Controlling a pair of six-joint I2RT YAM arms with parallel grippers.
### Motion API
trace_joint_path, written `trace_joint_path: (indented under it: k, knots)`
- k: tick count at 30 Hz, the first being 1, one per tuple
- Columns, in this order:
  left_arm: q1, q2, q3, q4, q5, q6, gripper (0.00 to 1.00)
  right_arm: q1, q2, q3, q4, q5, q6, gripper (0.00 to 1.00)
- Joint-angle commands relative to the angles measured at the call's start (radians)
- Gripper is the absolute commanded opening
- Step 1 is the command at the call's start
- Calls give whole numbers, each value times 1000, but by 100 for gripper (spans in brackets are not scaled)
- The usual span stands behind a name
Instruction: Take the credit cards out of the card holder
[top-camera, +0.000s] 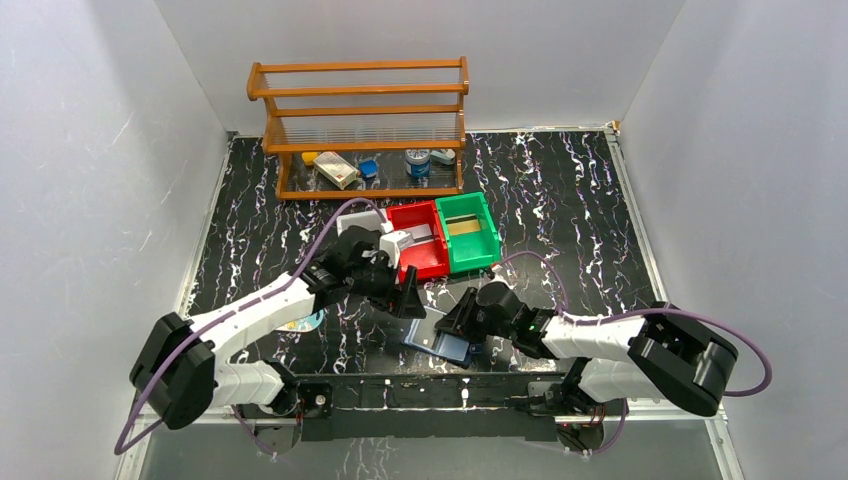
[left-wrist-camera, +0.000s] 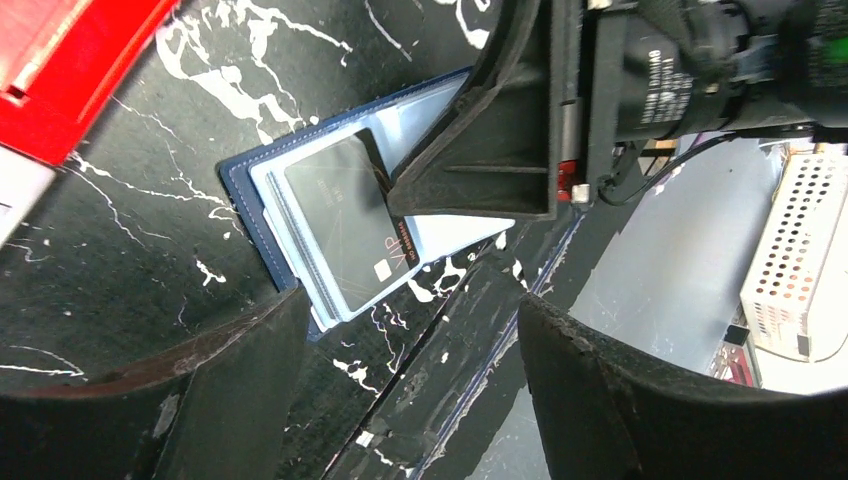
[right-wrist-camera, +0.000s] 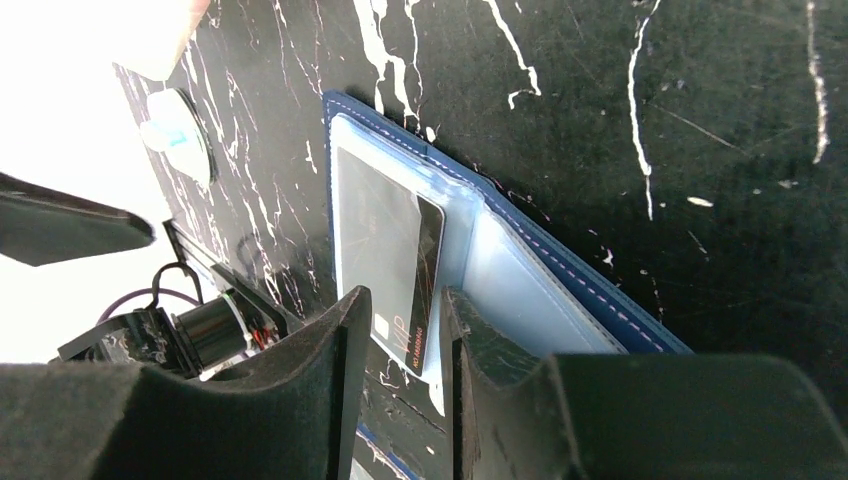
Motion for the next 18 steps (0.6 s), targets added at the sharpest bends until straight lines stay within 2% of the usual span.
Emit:
trace_joint_path:
  k: [1, 18]
  knots:
    - [-37, 55, 10, 3, 1, -13, 73, 4, -25, -17, -11, 34, -2, 40]
    - [-145, 223, 19, 3, -73, -12, 53, 4, 38, -106, 222, -21, 42, 26]
